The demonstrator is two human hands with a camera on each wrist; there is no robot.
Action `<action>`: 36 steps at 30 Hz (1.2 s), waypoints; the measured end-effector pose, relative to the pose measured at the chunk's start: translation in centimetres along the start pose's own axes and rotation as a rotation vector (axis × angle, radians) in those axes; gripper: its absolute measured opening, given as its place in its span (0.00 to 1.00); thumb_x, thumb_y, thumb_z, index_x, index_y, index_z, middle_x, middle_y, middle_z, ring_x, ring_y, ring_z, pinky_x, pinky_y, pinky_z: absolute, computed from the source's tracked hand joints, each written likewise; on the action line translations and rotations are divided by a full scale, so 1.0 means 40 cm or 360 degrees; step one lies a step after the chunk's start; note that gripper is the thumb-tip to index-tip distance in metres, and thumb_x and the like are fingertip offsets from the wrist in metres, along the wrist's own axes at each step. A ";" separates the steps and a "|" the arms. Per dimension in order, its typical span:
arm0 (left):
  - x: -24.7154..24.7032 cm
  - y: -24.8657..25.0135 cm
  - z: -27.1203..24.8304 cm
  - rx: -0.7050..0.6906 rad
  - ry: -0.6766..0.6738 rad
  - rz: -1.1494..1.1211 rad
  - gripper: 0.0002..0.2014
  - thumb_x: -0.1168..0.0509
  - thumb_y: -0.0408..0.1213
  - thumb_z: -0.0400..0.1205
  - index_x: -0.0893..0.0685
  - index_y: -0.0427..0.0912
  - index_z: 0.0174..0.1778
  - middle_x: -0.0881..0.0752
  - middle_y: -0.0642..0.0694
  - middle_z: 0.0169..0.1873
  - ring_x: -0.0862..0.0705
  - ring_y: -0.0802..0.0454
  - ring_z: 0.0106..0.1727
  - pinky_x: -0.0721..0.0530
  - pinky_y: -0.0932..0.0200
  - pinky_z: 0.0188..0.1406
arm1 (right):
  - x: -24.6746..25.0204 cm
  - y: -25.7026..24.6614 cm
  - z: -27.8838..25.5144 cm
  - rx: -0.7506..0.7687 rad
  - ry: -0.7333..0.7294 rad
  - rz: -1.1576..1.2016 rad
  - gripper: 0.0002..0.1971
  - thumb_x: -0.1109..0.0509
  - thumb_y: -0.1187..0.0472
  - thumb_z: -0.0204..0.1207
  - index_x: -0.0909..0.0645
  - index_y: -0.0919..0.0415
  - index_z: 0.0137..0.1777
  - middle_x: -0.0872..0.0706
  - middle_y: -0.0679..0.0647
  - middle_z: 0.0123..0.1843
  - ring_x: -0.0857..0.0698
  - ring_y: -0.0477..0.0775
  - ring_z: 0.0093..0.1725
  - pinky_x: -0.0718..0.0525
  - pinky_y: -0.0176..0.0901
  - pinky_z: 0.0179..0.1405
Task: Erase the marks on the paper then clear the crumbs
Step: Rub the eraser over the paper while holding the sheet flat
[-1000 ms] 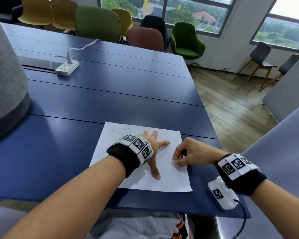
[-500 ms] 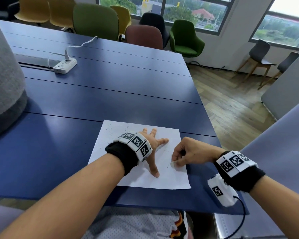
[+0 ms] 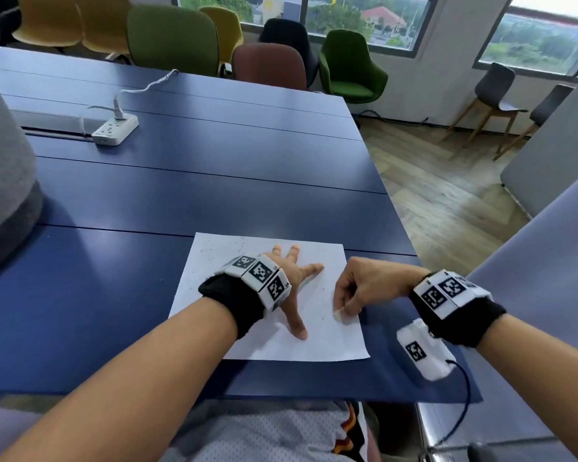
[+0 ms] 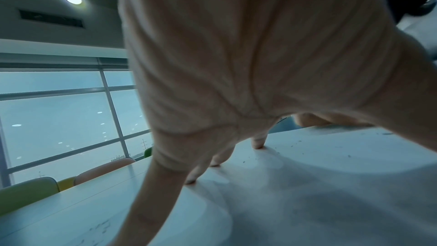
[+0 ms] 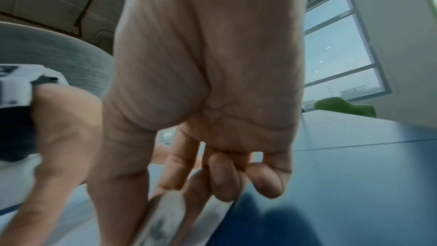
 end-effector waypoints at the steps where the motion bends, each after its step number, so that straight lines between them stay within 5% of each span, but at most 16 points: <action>1: 0.000 0.000 0.000 -0.0005 0.0001 -0.0001 0.68 0.20 0.69 0.59 0.64 0.71 0.83 0.67 0.46 0.86 0.63 0.36 0.87 0.43 0.31 0.80 | 0.022 0.006 0.009 -0.0011 0.0118 0.0027 0.02 0.20 0.64 0.68 0.09 0.59 0.40 0.11 0.49 0.33 0.19 0.41 0.31 0.21 0.34 0.38; 4: -0.001 0.000 0.004 -0.0007 -0.0008 -0.0013 0.68 0.20 0.68 0.60 0.65 0.71 0.83 0.68 0.46 0.86 0.64 0.37 0.86 0.44 0.30 0.80 | 0.051 0.019 0.015 -0.0017 0.0324 0.0050 0.02 0.20 0.63 0.68 0.09 0.60 0.40 0.11 0.50 0.33 0.19 0.39 0.29 0.22 0.33 0.36; 8: -0.002 -0.004 0.009 0.0004 -0.0022 -0.0021 0.69 0.20 0.69 0.58 0.65 0.71 0.83 0.69 0.46 0.86 0.65 0.36 0.86 0.45 0.29 0.81 | 0.008 0.008 0.007 0.0011 -0.0022 -0.0072 0.05 0.22 0.67 0.68 0.09 0.61 0.43 0.08 0.58 0.40 0.17 0.44 0.35 0.19 0.34 0.40; 13: -0.002 -0.001 0.005 -0.0018 -0.0033 -0.0028 0.68 0.20 0.67 0.61 0.65 0.70 0.83 0.70 0.45 0.86 0.66 0.36 0.86 0.46 0.29 0.80 | 0.074 0.035 0.025 0.0006 0.0438 0.0083 0.04 0.20 0.60 0.69 0.09 0.60 0.39 0.13 0.48 0.31 0.22 0.38 0.27 0.24 0.30 0.32; 17: -0.007 -0.006 0.015 0.0002 -0.0022 -0.0025 0.70 0.19 0.67 0.58 0.65 0.67 0.84 0.69 0.46 0.86 0.65 0.35 0.86 0.43 0.27 0.80 | 0.021 0.019 0.017 0.0015 -0.0038 -0.0027 0.03 0.21 0.64 0.68 0.09 0.59 0.41 0.09 0.54 0.37 0.17 0.43 0.34 0.19 0.36 0.41; 23: -0.008 -0.005 0.010 0.0003 0.0028 -0.0007 0.73 0.19 0.66 0.60 0.67 0.52 0.86 0.67 0.47 0.86 0.65 0.37 0.86 0.46 0.32 0.81 | 0.104 0.042 0.053 -0.0035 0.0514 0.0093 0.04 0.19 0.59 0.69 0.10 0.59 0.38 0.15 0.44 0.28 0.24 0.36 0.24 0.27 0.26 0.26; 28: -0.007 -0.008 0.012 0.0015 0.0014 0.0019 0.73 0.20 0.68 0.61 0.68 0.50 0.86 0.68 0.47 0.86 0.65 0.37 0.86 0.47 0.34 0.82 | 0.048 0.014 0.042 0.0017 0.0098 0.0020 0.03 0.21 0.65 0.69 0.09 0.59 0.42 0.11 0.46 0.34 0.18 0.39 0.32 0.19 0.30 0.38; 36: -0.008 -0.010 0.003 -0.0012 0.0117 -0.0090 0.74 0.18 0.65 0.60 0.65 0.45 0.87 0.64 0.49 0.87 0.64 0.41 0.87 0.44 0.37 0.83 | 0.134 0.006 0.061 0.0050 0.0725 0.0004 0.07 0.21 0.54 0.70 0.12 0.56 0.36 0.10 0.49 0.34 0.18 0.40 0.31 0.20 0.32 0.35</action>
Point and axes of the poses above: each hand's wrist, its own z-axis towards the middle knuckle, its own x-axis out of the back of the hand, y = z × x, the point moved 6 cm from there along z, towards the middle knuckle
